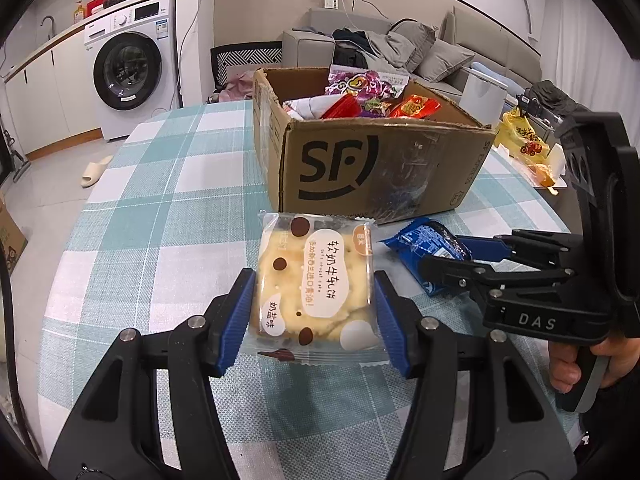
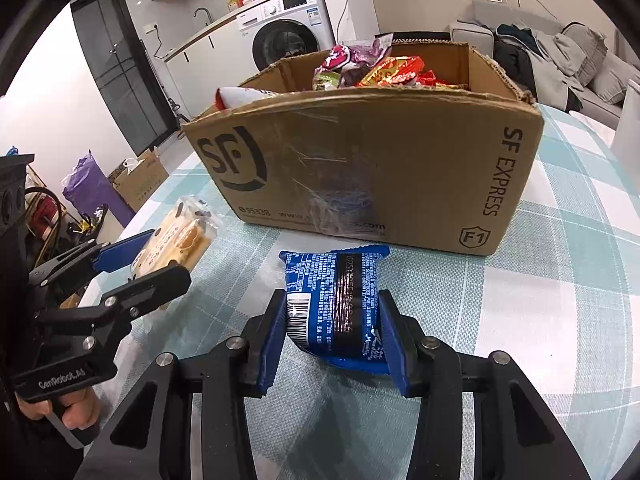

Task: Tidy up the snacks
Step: 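Carry the cream bun pack over the box while the right carries the blue Oreo pack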

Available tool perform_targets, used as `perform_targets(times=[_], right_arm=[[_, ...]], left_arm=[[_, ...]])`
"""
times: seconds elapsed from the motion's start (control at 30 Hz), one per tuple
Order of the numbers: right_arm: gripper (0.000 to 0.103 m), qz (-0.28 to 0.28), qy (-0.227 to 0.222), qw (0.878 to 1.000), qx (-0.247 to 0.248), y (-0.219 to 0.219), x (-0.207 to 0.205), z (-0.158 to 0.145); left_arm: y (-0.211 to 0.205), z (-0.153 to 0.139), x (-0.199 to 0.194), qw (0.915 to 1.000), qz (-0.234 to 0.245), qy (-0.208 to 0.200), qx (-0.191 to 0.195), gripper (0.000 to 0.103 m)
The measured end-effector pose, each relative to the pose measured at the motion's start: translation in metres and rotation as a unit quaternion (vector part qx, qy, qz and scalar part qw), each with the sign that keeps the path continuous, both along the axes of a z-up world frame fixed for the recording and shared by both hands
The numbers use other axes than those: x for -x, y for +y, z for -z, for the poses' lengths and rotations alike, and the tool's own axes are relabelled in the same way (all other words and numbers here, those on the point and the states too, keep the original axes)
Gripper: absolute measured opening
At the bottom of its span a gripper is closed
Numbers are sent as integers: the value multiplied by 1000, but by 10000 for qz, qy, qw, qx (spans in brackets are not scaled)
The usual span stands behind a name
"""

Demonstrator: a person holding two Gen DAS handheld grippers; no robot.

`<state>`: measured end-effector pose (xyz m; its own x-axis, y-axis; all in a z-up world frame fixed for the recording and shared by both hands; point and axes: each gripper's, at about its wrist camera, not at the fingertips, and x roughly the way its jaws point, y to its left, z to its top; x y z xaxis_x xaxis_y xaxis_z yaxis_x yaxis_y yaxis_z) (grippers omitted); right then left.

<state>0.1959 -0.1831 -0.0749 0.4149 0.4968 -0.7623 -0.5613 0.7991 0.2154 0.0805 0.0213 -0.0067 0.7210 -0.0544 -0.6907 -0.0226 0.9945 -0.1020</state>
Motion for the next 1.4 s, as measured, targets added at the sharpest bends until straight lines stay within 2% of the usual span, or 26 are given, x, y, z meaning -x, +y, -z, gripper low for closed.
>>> perform_targets(times=[0.77, 1.4], right_arm=[[44, 108, -530, 9979, -364, -42, 27, -55], [44, 316, -993, 9927, -602, -49, 13, -107]], left_arm=[[-16, -52, 14, 9986, 176, -503, 21, 55], [-24, -109, 5, 9947, 210, -996, -112, 55]])
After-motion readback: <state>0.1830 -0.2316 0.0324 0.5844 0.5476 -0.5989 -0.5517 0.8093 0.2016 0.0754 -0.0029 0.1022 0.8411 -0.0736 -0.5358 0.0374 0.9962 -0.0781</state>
